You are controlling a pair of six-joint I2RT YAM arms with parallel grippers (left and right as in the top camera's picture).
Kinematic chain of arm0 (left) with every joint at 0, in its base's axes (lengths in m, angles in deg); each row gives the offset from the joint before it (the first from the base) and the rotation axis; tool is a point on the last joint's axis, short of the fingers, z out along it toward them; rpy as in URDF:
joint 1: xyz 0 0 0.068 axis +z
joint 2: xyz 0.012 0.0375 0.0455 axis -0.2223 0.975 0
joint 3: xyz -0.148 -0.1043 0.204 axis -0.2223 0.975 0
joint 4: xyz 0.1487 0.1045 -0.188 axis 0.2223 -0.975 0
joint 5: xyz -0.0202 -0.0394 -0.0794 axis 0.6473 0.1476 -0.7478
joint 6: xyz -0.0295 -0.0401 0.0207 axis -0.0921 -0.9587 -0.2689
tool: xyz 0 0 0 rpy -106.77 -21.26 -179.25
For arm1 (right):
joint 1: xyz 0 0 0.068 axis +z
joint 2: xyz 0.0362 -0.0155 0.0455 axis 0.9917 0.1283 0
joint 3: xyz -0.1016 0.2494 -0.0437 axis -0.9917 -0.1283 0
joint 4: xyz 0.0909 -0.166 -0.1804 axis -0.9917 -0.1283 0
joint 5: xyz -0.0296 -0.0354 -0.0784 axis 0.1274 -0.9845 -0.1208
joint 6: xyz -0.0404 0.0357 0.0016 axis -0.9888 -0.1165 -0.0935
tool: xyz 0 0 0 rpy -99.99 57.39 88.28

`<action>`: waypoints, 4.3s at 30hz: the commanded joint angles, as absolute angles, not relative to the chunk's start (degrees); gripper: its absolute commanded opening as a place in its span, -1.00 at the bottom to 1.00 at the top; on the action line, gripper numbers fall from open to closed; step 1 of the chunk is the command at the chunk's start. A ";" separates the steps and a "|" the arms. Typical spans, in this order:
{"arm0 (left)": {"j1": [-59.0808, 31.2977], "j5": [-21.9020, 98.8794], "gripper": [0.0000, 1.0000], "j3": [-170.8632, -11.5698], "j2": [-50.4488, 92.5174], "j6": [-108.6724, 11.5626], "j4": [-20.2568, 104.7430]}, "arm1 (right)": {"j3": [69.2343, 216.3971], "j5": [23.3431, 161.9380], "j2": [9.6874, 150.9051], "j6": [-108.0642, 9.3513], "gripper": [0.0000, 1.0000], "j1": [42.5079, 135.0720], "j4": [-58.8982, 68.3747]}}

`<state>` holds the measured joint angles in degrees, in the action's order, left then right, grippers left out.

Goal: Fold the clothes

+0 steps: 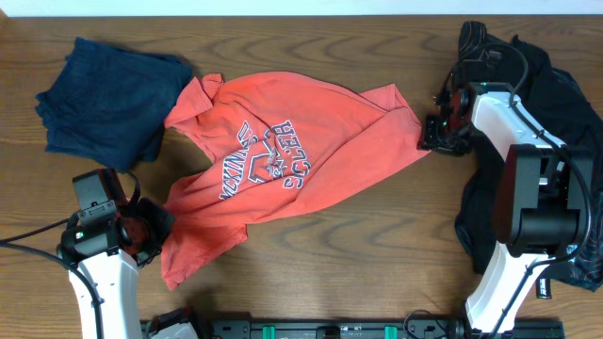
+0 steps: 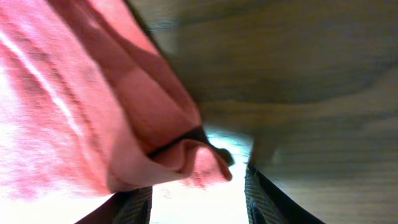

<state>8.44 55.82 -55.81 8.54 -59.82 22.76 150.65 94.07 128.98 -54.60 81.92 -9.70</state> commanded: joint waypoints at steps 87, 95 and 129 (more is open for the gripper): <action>-3.45 32.22 -0.88 -116.11 46.79 -48.98 49.95 | 155.96 95.65 101.11 -44.42 -0.98 71.86 24.68; 0.26 32.63 -0.88 -140.66 48.06 -53.57 56.20 | 180.84 87.58 100.26 -44.66 -0.98 70.75 13.12; -2.54 46.88 -0.88 -81.62 52.34 -33.18 -5.46 | 133.67 87.58 102.21 -54.93 -0.98 70.57 -27.77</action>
